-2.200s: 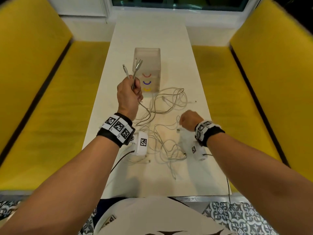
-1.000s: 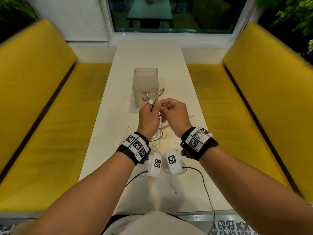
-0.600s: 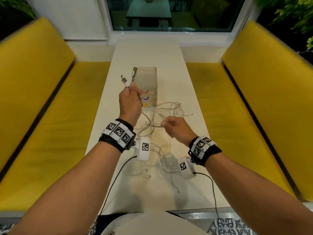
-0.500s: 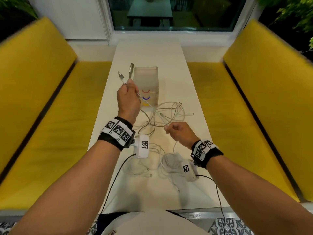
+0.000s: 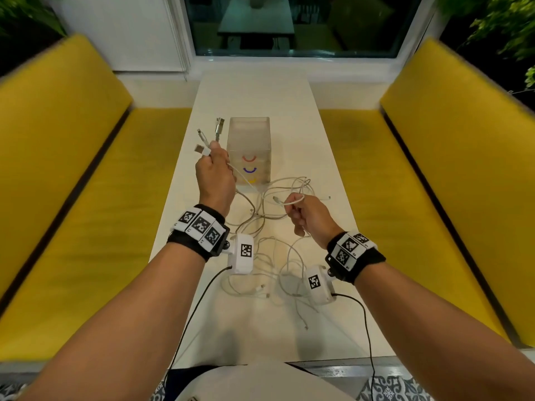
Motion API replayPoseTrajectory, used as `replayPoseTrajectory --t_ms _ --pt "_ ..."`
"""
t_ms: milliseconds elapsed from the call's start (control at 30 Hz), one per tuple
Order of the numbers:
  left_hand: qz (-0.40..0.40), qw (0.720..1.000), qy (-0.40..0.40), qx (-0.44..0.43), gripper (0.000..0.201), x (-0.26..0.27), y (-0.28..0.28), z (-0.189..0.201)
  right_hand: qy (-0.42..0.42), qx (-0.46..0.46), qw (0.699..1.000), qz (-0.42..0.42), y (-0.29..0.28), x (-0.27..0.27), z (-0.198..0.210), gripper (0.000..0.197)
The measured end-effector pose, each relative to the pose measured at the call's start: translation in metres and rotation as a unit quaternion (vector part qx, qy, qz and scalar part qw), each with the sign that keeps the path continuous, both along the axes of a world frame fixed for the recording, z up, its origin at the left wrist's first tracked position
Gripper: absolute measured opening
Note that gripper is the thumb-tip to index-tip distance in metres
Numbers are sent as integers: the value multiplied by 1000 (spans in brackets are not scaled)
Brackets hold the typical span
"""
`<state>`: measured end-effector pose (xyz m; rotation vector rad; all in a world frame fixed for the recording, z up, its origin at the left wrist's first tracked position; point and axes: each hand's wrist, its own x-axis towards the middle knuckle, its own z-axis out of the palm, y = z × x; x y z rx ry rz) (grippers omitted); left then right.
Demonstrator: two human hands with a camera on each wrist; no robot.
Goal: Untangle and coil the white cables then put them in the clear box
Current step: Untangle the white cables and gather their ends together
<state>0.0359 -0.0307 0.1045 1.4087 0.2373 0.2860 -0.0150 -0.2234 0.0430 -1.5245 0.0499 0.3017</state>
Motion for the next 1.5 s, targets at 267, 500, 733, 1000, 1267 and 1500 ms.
replayPoseTrajectory --t_ms 267,500,733,1000,1267,1500 --pt "-65 997 -35 25 60 -12 -5 6 29 -174 982 72 1 3 2 33" --pt "-130 988 0 80 42 -18 -15 -7 -21 -138 990 22 10 5 17 30" --pt "-255 947 -6 196 46 -34 -38 -2 -231 -441 858 126 17 22 30 22" --pt "-144 976 13 165 30 -14 -15 6 -139 -223 965 24 10 15 27 29" --pt "-22 998 -32 -48 30 -9 1 26 -5 -78 997 27 1 -12 -33 43" --pt "-4 995 -63 -83 24 -5 12 33 43 -115 992 12 -10 -28 -70 43"
